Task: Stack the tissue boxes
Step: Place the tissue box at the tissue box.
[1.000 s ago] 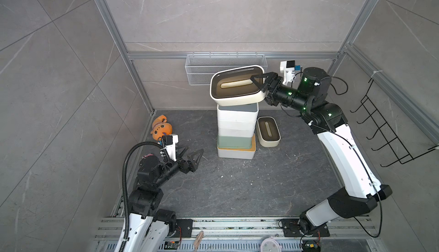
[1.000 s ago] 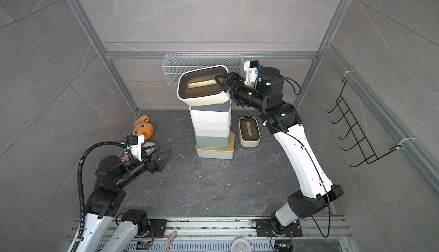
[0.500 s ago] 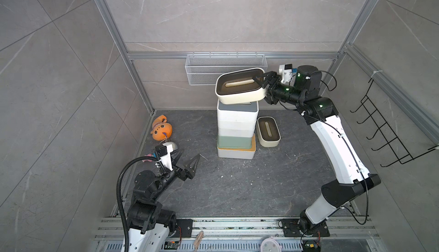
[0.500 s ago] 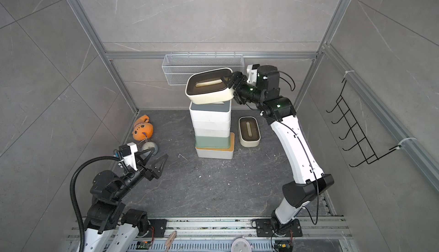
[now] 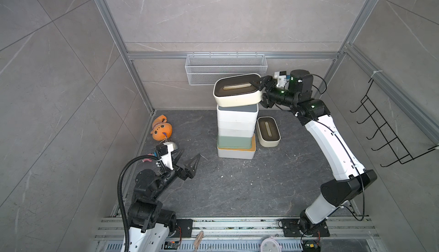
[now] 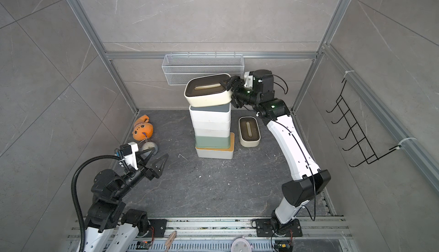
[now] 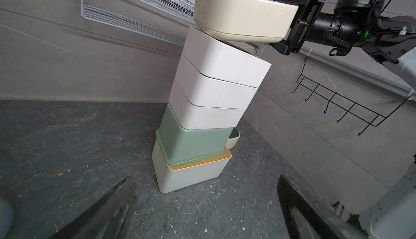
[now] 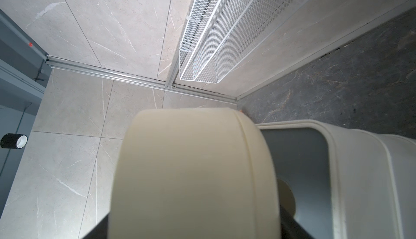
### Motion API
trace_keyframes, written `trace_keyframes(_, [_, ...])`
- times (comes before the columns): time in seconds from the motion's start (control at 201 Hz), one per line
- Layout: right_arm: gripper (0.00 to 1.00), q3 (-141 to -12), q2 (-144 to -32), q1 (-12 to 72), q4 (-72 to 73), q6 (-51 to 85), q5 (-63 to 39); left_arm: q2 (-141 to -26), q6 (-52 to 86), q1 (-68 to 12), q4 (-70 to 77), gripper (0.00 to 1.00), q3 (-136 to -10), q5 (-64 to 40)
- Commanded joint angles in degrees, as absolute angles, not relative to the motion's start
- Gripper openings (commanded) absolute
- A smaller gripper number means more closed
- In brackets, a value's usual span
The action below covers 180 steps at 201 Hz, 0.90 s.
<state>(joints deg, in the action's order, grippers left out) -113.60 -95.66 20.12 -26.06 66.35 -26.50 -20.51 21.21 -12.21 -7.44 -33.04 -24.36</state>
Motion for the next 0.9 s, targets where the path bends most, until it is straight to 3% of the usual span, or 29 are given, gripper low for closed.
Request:
trace_keyframes(0.0, [0.69,-111.72,-92.56,19.33,-22.59,68.02,-27.39,-20.74,20.37,-11.95,-5.54,1.00,-33.44,-25.38])
trace_keyframes(0.593, [0.73,-104.52,-89.41,18.54,-17.14,72.43,-31.99,-21.91,20.66,-11.98,-5.45,1.00,-33.54,-26.15])
trace_keyframes(0.892, [0.93,-103.69,-88.54,18.38,-19.08,70.91,-31.48,-22.59,20.92,-12.05,-5.45,1.00,-33.49,-26.41])
